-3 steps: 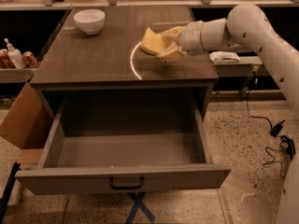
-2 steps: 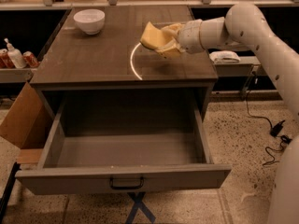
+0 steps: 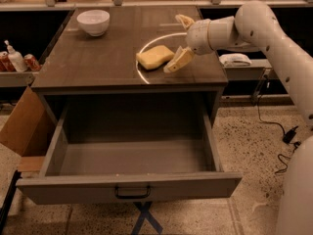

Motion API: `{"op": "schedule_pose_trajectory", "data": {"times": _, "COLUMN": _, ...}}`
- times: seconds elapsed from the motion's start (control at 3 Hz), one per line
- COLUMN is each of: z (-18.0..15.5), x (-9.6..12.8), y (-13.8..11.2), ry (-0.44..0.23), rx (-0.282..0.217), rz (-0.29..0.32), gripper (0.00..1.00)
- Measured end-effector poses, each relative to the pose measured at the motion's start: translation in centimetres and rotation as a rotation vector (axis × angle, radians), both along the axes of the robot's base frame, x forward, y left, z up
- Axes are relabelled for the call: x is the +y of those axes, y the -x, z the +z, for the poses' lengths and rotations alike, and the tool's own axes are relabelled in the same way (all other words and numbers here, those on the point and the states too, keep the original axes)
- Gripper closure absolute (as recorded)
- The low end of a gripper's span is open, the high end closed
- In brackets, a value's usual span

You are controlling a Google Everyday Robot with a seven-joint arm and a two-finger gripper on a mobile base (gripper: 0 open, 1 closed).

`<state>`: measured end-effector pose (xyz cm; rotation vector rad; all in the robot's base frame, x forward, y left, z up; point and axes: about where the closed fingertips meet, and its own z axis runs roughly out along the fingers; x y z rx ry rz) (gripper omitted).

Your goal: Pick sponge from top drawer and place on counter

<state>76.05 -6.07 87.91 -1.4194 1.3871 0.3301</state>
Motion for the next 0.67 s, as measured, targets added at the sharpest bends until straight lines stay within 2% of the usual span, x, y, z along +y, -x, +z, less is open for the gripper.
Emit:
{"op": "schedule_pose_trajectory", "data": {"times": 0.33, "z": 0.6, "x": -1.8, "y": 1.4, "ry": -0.007, "rx": -0.006, "rz": -0.025, "gripper": 0.0}}
{"op": "schedule_pose_trajectory", "data": {"times": 0.67, "z": 2.6, "x": -4.7, "y": 4.5, "ry": 0.0, "rx": -0.038, "rz": -0.064, "gripper": 0.0}}
